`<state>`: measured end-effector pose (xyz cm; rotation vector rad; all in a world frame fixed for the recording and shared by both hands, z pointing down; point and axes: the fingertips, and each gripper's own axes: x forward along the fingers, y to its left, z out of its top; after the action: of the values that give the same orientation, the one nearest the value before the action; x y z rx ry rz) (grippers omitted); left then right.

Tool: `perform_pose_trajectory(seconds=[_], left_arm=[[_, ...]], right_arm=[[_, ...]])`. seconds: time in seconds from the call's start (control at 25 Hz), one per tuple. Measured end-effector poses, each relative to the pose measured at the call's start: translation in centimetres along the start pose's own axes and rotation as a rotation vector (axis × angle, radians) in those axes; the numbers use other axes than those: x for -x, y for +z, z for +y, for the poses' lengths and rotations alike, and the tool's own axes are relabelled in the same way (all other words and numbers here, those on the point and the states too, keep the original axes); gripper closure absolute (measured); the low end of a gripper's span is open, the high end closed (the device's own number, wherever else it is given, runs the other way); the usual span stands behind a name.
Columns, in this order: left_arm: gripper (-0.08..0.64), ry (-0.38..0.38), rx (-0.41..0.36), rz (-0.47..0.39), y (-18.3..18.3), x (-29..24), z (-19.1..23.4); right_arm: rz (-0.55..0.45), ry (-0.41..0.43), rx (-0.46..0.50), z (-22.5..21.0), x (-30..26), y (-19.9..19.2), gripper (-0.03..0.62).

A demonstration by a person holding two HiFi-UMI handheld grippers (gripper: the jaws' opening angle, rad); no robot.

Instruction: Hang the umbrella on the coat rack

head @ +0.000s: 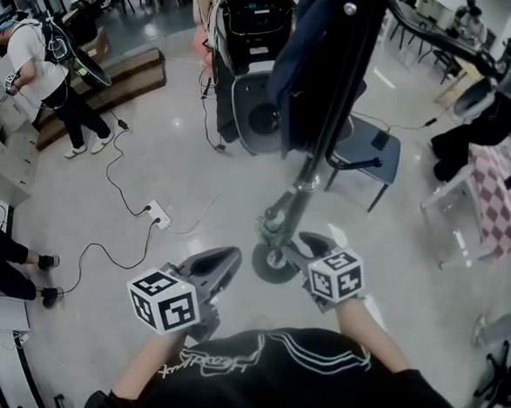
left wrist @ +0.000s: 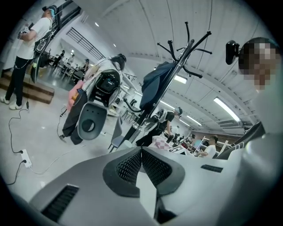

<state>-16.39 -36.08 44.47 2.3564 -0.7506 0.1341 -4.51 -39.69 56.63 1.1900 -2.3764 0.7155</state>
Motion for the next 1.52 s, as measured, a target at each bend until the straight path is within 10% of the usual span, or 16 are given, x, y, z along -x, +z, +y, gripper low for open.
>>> perform_pose_trajectory(seconds=[0.24, 0.36, 0.64, 1.52], left_arm=[[0.557, -0.003, -0.002, 0.015, -1.5, -0.6, -3.3], [0.557, -0.012, -0.01, 0.017, -2.4, -0.8, -5.6], [0.557, -0.029, -0.022, 0.012, -4.9, -1.1, -11.6], [0.557, -0.043, -0.084, -0.092, -13.2, 1.2, -28.6]], right_arm=[[-0.137, 0.157, -0.136, 2.5, 5.7, 2.6, 0.394], [-0.183, 0.238, -0.189, 4.4, 9.3, 3.6, 0.506], [-0.276, 0.36, -0.131, 8.0, 17.6, 4.1, 0.563], [-0.358, 0.398, -0.011, 11.7, 35.2, -3.7, 0.58]])
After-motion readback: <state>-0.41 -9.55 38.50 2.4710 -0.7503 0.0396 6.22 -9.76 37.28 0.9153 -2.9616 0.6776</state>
